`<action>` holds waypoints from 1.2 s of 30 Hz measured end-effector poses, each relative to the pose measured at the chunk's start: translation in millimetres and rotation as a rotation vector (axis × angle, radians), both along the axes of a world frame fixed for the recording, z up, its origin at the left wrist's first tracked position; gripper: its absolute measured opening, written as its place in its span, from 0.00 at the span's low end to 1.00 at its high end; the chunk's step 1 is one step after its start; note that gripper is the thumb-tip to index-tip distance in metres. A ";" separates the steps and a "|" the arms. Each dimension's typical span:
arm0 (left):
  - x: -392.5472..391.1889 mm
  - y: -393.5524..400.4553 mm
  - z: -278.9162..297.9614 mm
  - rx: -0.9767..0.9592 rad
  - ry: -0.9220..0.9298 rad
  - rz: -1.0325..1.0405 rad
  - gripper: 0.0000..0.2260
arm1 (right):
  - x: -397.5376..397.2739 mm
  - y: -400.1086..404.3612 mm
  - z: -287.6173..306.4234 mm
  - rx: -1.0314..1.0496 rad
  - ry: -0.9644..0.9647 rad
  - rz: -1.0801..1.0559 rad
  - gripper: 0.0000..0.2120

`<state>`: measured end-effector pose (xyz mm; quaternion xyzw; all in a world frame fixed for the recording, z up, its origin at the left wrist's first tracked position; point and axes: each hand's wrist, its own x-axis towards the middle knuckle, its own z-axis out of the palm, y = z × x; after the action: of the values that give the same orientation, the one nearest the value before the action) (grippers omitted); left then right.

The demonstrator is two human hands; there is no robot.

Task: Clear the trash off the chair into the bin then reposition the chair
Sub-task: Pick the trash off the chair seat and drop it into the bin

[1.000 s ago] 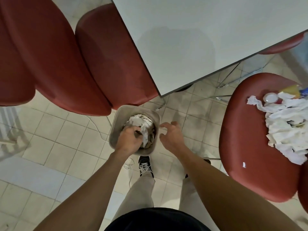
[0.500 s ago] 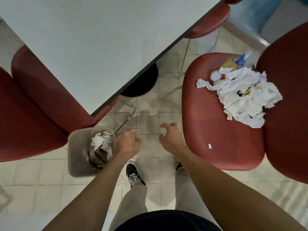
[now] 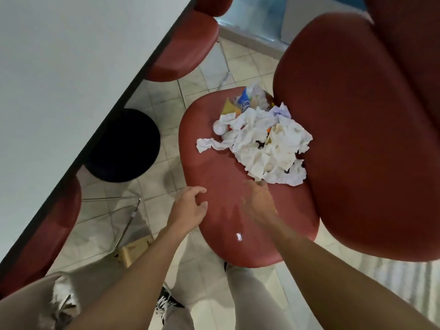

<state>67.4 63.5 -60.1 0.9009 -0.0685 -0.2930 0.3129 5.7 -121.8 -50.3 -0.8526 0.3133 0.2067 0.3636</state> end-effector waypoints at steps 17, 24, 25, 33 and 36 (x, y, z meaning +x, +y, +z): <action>137.6 -227.4 -26.4 -0.036 -0.234 -0.337 0.26 | 96.3 -202.1 -42.5 -0.417 -0.105 -0.226 0.24; 151.5 -274.8 -43.3 0.159 -0.262 -0.506 0.35 | 111.2 -222.8 -66.1 -0.372 -0.003 -0.225 0.23; 151.3 -277.5 -47.3 0.159 -0.251 -0.515 0.34 | 111.2 -223.9 -67.7 -0.341 0.000 -0.223 0.23; 146.1 -269.5 -49.9 0.083 -0.268 -0.328 0.20 | 104.6 -223.9 -58.4 -0.276 -0.121 -0.348 0.23; 137.4 -256.9 -30.6 0.016 -0.298 -0.265 0.17 | 97.8 -218.9 -41.8 -0.307 -0.170 -0.384 0.20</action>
<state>204.8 -193.4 -90.7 0.9198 -0.2298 -0.1957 0.2509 103.5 -340.7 -92.1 -0.8369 0.4655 0.0117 0.2877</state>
